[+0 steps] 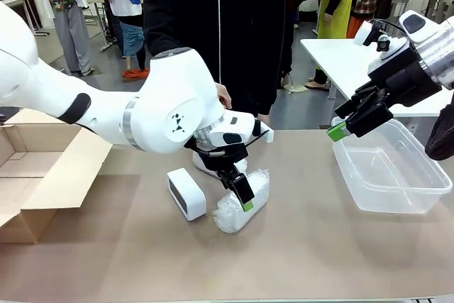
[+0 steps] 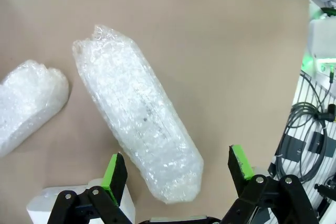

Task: Separate and place wrapped and unwrapped clocks.
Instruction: Pick up the Digital clock indicated by the person.

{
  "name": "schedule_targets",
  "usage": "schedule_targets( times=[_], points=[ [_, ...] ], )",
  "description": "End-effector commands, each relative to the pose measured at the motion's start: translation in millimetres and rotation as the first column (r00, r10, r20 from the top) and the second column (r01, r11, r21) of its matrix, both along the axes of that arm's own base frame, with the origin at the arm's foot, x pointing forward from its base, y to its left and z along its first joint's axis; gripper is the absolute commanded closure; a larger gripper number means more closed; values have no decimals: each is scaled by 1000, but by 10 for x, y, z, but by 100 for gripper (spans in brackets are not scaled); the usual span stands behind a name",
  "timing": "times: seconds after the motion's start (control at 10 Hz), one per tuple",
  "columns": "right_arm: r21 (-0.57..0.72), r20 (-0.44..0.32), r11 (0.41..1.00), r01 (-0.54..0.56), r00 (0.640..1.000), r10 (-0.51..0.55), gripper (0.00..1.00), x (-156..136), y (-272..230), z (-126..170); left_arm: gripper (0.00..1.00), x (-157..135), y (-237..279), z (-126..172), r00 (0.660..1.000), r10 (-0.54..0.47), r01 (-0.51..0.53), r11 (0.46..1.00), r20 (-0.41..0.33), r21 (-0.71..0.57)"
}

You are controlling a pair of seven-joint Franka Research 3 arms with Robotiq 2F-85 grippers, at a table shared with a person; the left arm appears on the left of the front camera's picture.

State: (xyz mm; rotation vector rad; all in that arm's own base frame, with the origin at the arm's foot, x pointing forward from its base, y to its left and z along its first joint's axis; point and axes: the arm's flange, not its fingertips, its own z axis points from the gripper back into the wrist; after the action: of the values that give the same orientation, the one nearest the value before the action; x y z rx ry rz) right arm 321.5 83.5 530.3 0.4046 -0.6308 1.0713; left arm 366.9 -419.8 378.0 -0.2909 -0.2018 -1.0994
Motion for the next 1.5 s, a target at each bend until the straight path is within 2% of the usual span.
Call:
schedule_targets(
  times=[0.0, 0.3, 0.8, 0.9, 1.0, 1.1, 1.2, 1.3, 1.4],
  points=[
    [24, -10, 1000, -11, 1000, 12, 0, 7, 13, -13, 0, 62, -168, -39, 999, 45, -45, 999, 17, 18],
    [24, -10, 1000, -11, 1000, 12, 0, 7, 13, -13, 0, 102, -266, -191, 996, 80, -81, 997, 50, 16],
    [24, -10, 1000, -11, 1000, 12, 0, 7, 13, -13, 0, 134, -313, -386, 996, 74, -77, 995, 51, 65],
    [24, -10, 1000, -11, 1000, 12, 0, 7, 13, -13, 20, 126, -313, -364, 996, 75, -78, 994, 49, 75],
    [24, -10, 1000, -11, 1000, 12, 0, 7, 13, -13, 20, 112, -315, -344, 996, 69, -73, 994, 48, 76],
    [24, -10, 1000, -11, 1000, 12, 0, 7, 13, -13, 40, 102, -315, -321, 997, 67, -71, 995, 48, 76],
    [24, -10, 1000, -11, 1000, 12, 0, 7, 13, -13, 25, 101, -315, -314, 997, 66, -68, 995, 40, 77],
    [24, -10, 1000, -11, 1000, 12, 0, 7, 13, -13, 60, 95, -318, -316, 997, 64, -66, 995, 32, 80],
    [24, -10, 1000, -11, 1000, 12, 0, 7, 13, -13, 45, 95, -319, -312, 998, 65, -67, 994, 22, 81]
  ],
)
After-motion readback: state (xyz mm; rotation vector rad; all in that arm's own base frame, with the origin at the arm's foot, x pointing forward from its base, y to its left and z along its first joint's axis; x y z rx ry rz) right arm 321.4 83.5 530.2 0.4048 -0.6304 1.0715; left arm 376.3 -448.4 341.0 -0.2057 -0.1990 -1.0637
